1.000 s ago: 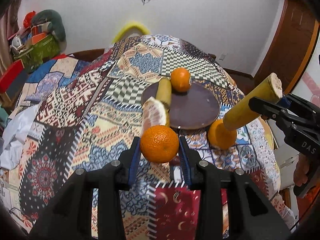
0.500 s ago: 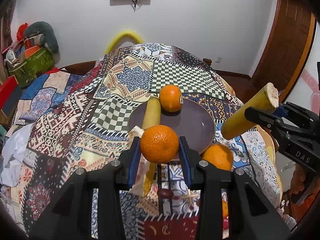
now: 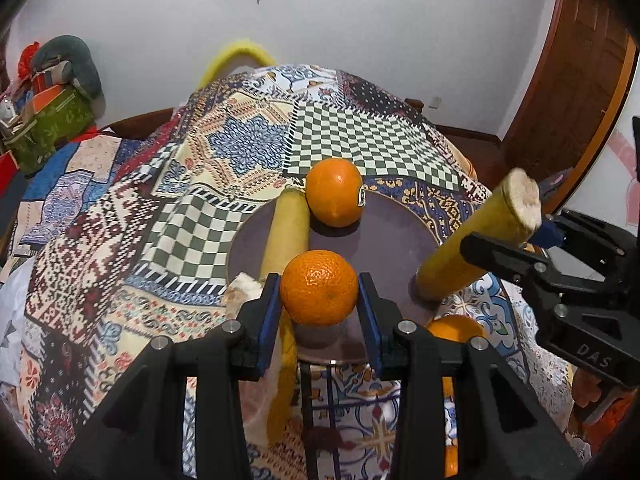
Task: Organize fruits
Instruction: 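Place the yellow fruit on the plate with the right tool while the left tool places the tangerine beside it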
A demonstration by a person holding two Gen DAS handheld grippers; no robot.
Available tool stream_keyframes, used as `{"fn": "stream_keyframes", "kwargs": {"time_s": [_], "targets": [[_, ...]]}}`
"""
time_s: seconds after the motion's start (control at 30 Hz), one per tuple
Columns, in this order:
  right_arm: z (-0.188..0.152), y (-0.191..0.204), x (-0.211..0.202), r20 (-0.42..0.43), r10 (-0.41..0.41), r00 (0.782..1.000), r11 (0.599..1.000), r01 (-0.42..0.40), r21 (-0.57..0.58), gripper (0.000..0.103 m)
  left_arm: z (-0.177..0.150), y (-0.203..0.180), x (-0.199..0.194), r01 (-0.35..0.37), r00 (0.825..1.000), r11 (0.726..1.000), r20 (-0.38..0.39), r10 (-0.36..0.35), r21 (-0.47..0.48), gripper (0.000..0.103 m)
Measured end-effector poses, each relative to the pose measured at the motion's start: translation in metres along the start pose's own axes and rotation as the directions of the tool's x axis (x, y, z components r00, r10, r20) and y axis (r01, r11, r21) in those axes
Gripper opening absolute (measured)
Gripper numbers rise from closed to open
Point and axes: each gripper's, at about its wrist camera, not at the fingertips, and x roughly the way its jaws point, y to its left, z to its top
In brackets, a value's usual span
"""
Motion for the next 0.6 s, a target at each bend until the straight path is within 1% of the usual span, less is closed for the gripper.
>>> {"fn": "stream_keyframes", "kwargs": {"time_s": [0.3,0.47,0.6], "targets": [[0.010,-0.013,0.023,0.008,0.035,0.999,0.998,-0.036,0.058,0.035,0.016,-0.001,0.032,0.024,0.999,1.000,-0.033,-0.024,-0.005,0.037],[0.013,-0.019,0.038,-0.002,0.047,0.999,0.994,-0.047,0.101,0.035,0.022,0.000,0.046,0.044,0.998,0.999,-0.050,-0.046,-0.026,0.037],[0.016,-0.028,0.046,-0.011,0.067,0.998,0.987,-0.064,0.146,0.035,0.026,-0.002,0.053,0.038,0.998,0.999,-0.055,-0.039,-0.020,0.037]]}}
